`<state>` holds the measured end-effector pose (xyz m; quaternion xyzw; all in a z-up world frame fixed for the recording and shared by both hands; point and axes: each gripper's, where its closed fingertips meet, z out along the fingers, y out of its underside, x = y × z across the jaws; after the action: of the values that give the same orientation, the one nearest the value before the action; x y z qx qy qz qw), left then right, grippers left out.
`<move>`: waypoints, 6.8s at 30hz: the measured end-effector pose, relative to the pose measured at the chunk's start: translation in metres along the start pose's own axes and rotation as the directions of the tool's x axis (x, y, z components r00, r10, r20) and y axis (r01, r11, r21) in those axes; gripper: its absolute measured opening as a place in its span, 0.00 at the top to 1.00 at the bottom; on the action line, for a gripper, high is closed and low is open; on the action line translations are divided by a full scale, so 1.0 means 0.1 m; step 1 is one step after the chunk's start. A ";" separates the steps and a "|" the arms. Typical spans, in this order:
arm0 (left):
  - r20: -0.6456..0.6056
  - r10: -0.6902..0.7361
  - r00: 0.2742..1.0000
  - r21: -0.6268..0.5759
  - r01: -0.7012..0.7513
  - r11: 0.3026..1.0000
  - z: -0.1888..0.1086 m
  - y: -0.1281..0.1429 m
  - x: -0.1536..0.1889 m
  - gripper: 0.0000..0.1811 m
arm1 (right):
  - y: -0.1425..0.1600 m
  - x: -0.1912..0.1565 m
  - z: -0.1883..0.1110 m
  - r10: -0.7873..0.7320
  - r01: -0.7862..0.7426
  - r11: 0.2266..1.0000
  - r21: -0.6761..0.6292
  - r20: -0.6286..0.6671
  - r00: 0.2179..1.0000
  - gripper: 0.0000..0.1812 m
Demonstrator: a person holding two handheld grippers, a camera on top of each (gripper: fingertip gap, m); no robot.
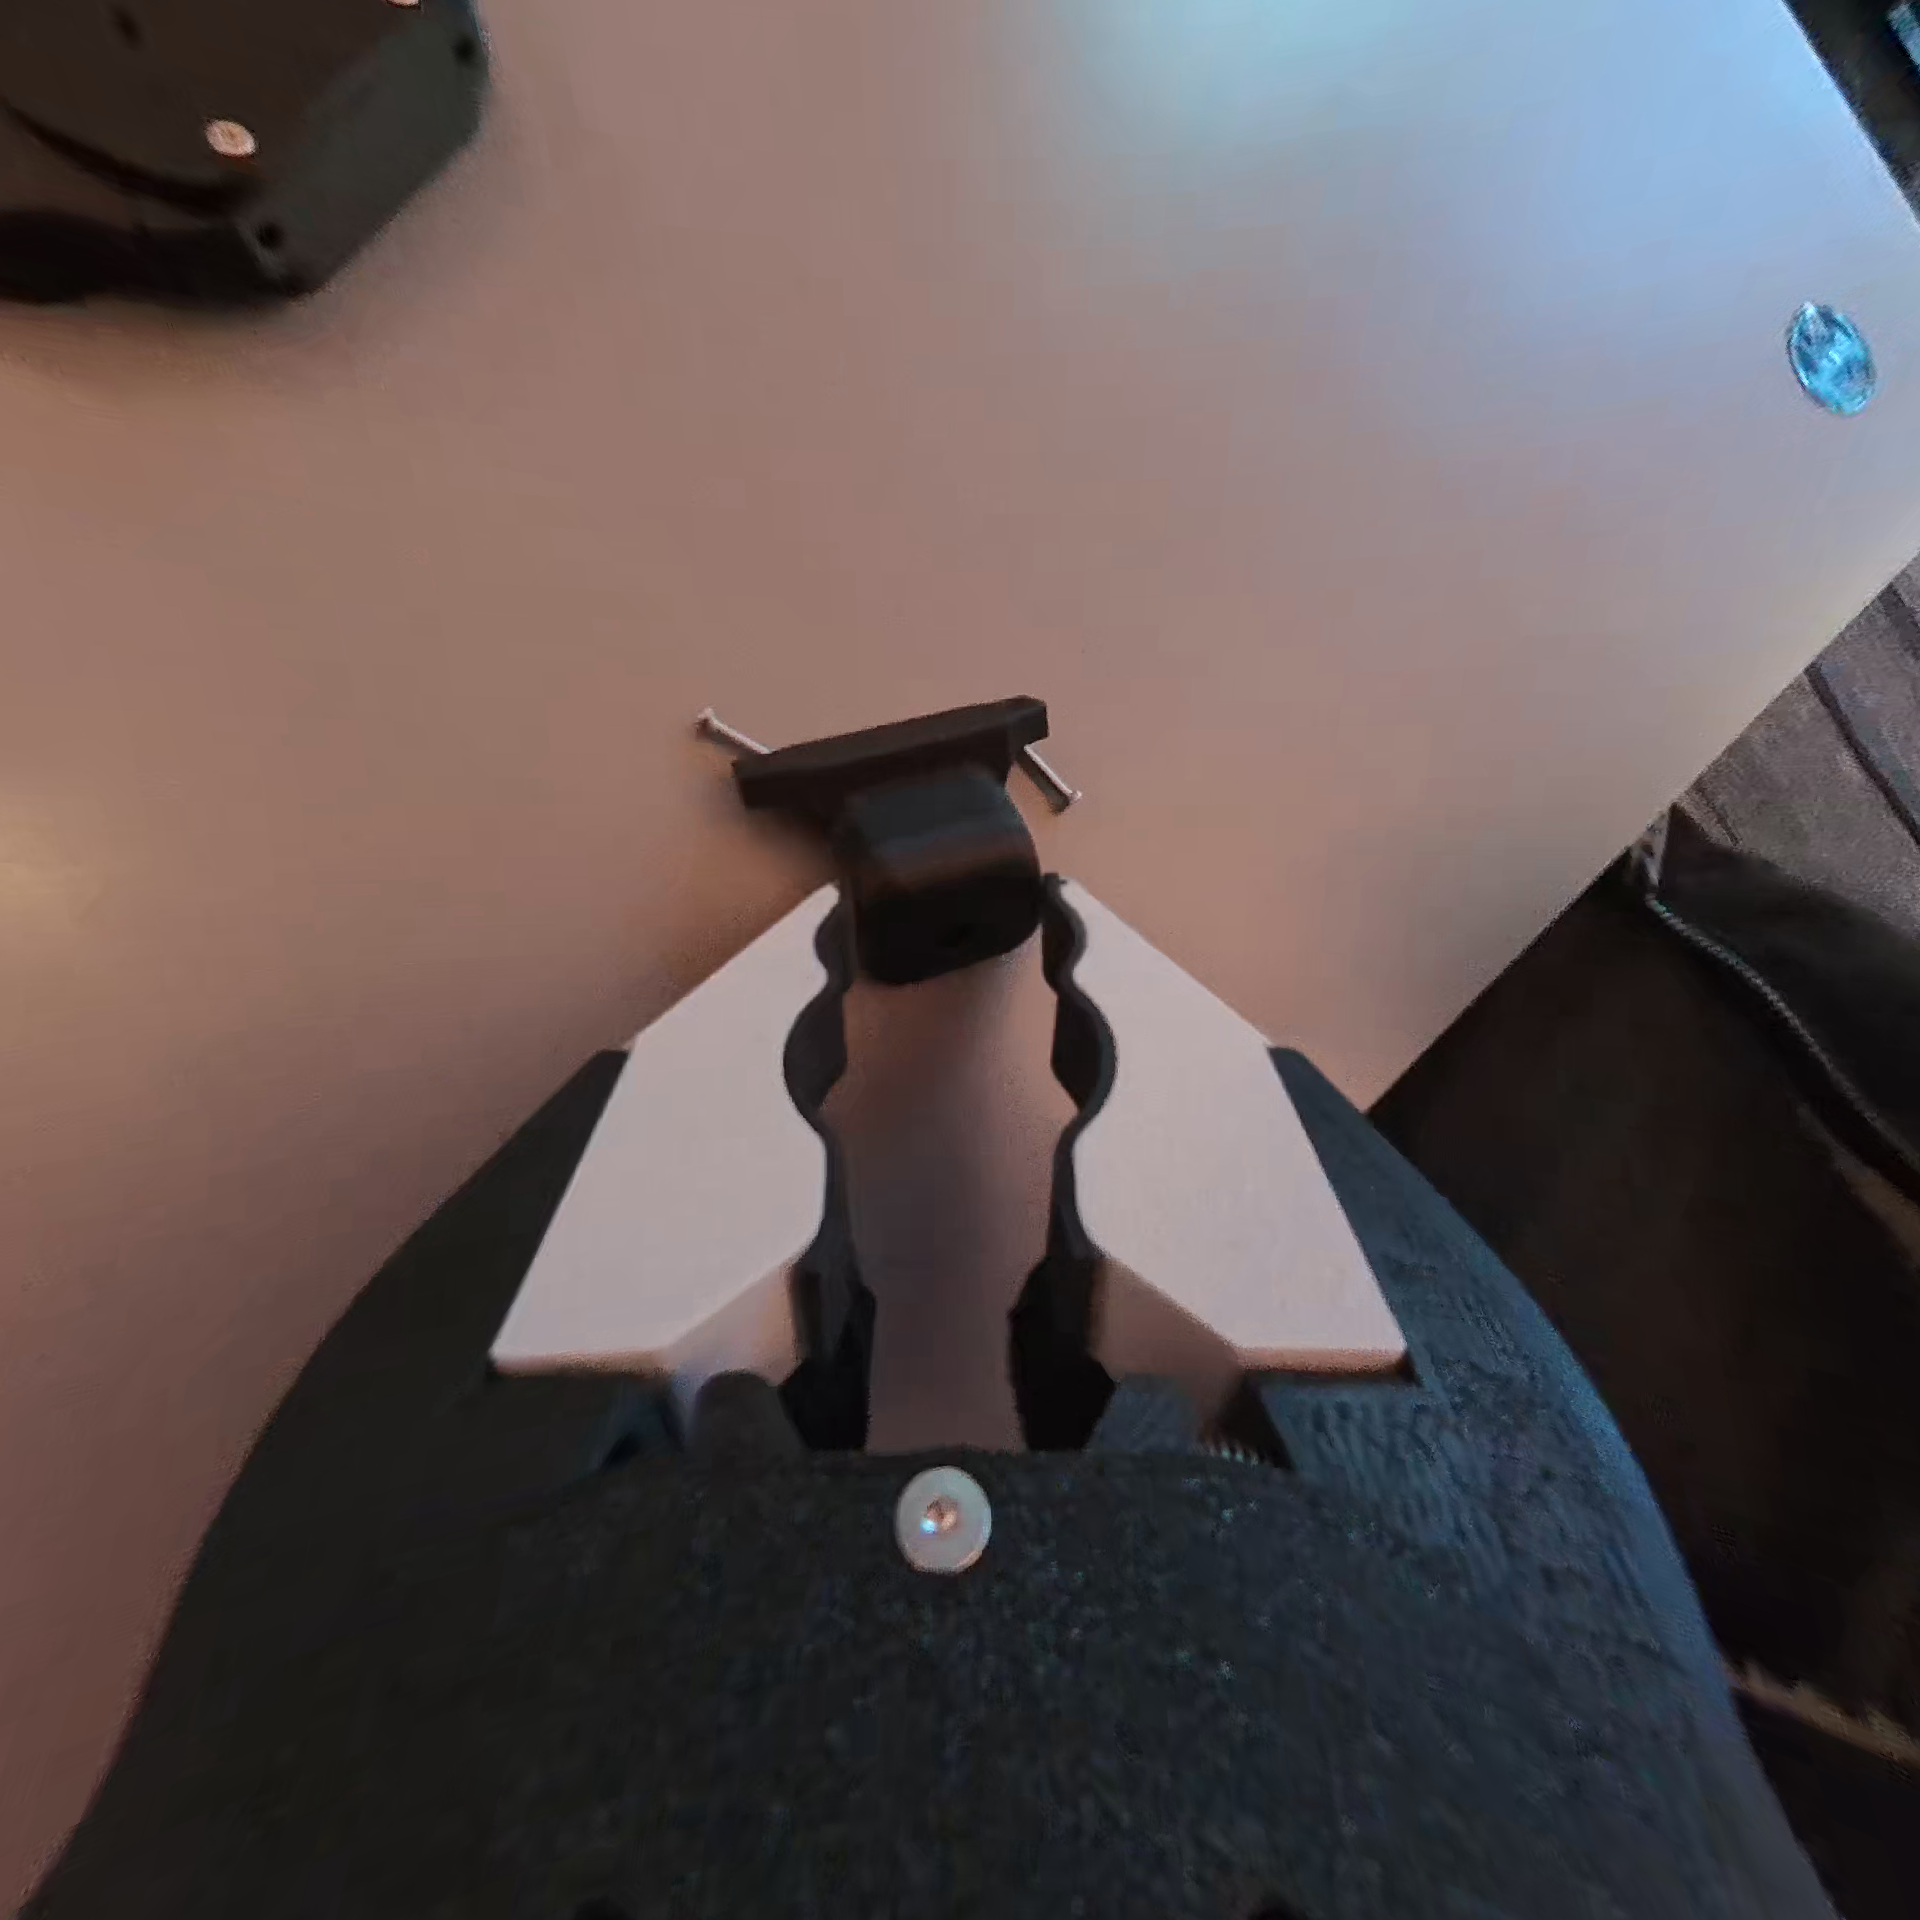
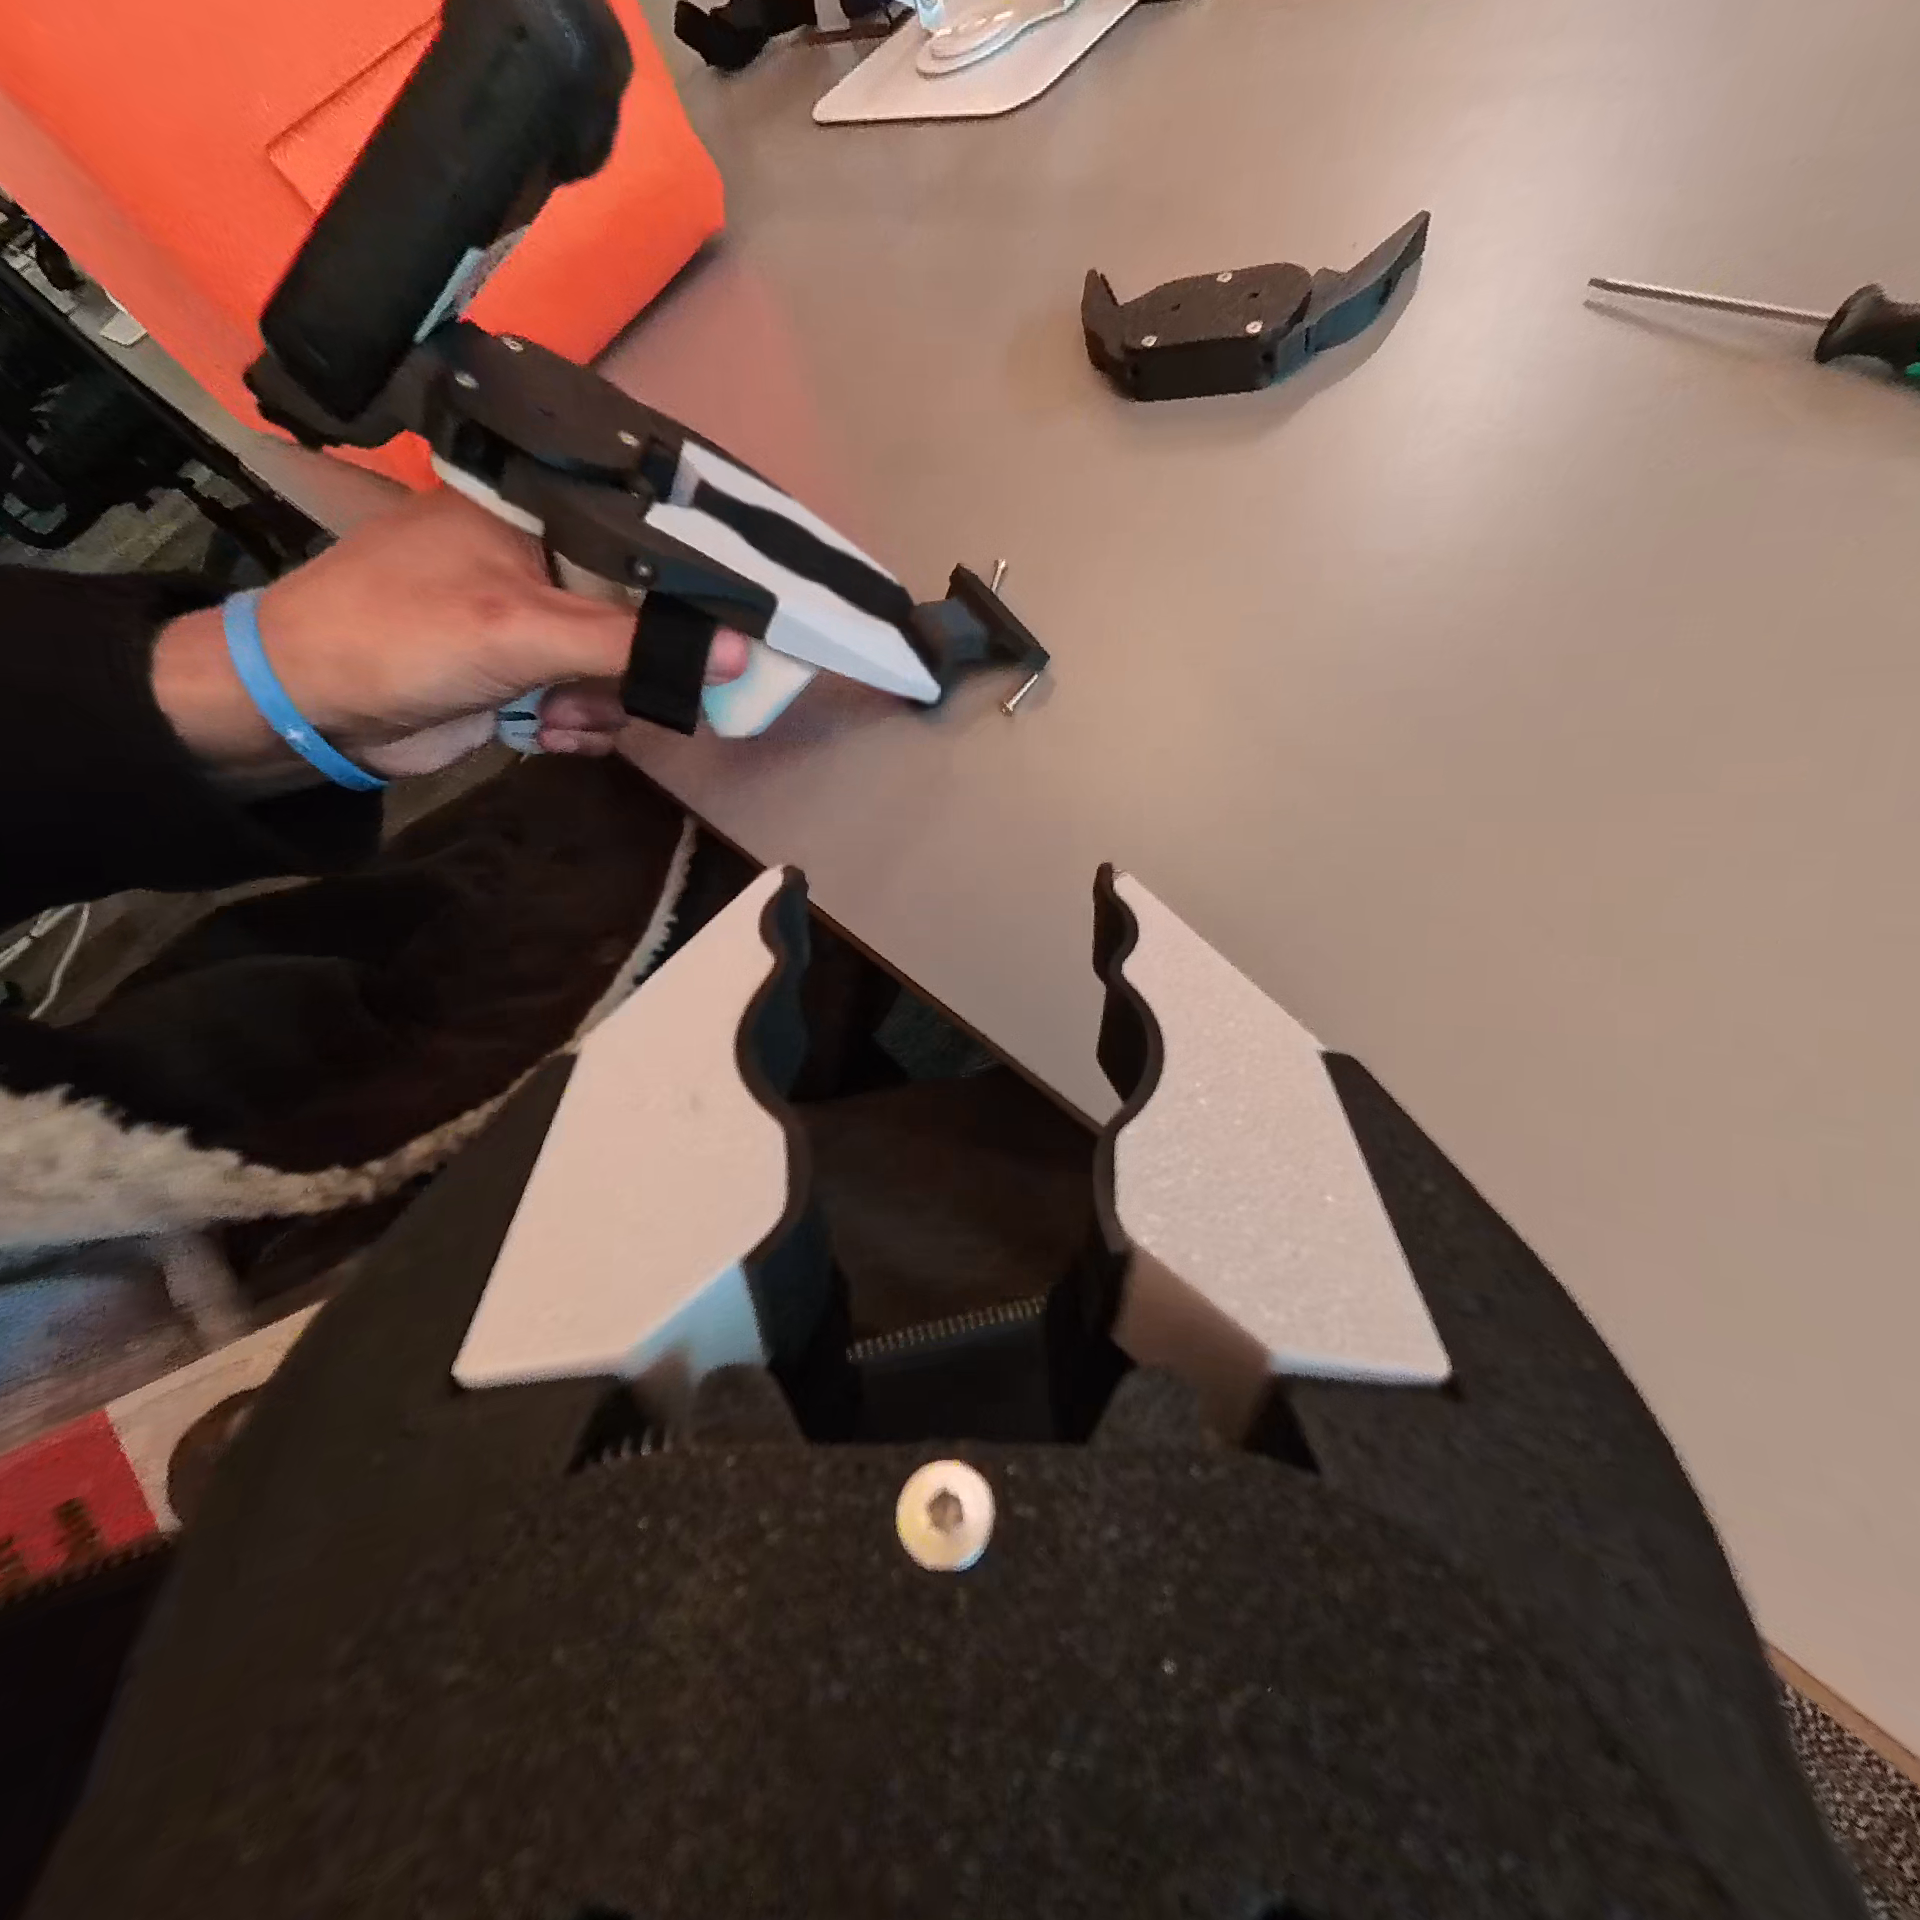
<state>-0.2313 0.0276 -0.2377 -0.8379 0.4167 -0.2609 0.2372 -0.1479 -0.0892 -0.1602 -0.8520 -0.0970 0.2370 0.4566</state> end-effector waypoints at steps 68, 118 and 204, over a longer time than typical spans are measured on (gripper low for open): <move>-0.334 0.465 0.820 0.263 -0.393 0.881 0.22 -1.17 -1.24 0.64 | -0.84 1.16 2.16 -0.544 0.658 0.733 -0.171 0.434 0.719 0.78; -0.434 0.428 0.793 0.328 -0.303 0.895 0.14 -1.30 -1.21 0.55 | -0.86 0.45 1.73 -0.381 0.413 0.905 -0.103 0.239 0.893 0.68; -0.691 -0.059 0.721 0.057 0.136 0.989 0.27 -1.34 -1.29 0.77 | -0.77 0.72 2.37 -0.415 0.412 0.855 -0.316 0.061 0.908 0.67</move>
<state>-0.2042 0.2103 -0.2065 -0.6891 0.4160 -0.5857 0.0953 -0.1981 0.1549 -0.2306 -0.8751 -0.3130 0.1104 0.3523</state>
